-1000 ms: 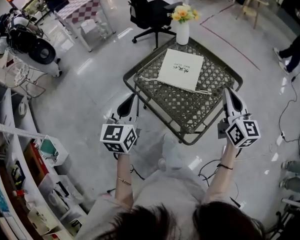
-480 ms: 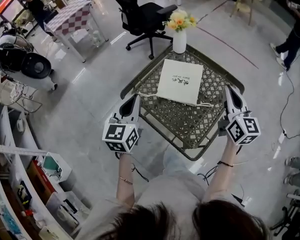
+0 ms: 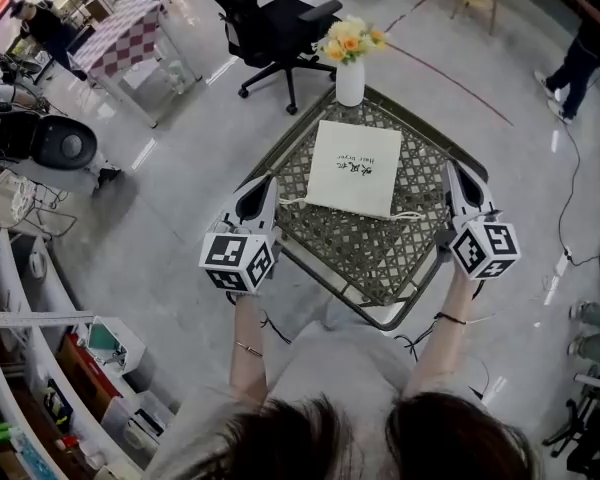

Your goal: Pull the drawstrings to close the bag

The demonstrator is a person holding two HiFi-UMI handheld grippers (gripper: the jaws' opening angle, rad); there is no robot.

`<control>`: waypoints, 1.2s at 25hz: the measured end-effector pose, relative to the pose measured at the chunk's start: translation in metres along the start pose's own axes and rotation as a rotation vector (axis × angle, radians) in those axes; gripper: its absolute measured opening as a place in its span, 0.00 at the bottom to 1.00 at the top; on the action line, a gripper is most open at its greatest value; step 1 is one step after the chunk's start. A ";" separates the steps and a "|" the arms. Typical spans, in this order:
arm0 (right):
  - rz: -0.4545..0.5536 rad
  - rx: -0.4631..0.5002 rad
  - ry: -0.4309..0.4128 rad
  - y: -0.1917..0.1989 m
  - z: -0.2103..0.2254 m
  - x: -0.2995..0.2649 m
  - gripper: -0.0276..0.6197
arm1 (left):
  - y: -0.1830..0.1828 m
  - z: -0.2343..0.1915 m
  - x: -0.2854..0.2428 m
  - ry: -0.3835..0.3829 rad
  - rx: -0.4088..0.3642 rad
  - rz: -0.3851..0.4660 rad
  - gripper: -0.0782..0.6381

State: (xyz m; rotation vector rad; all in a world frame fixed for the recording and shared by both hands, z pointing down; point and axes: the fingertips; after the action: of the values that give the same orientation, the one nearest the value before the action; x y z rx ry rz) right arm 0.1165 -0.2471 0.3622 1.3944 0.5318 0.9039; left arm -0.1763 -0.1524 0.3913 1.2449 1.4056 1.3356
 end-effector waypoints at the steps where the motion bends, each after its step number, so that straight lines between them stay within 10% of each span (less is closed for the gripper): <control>1: -0.001 0.000 -0.002 -0.001 0.002 -0.001 0.08 | 0.001 0.001 -0.005 0.010 0.000 -0.005 0.14; 30: -0.147 -0.062 0.103 0.043 0.077 -0.005 0.08 | 0.080 -0.016 -0.073 0.138 -0.071 -0.274 0.14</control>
State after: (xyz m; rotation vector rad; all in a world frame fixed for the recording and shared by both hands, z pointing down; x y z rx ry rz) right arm 0.1641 -0.3003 0.4142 1.2413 0.6703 0.8686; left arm -0.1694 -0.2307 0.4676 0.8906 1.5483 1.2872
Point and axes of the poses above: the fingertips, and each gripper's own axes: x backward along the fingers, z to its right, y out of its underside, and after that the axes turned 13 degrees about z, right-handed
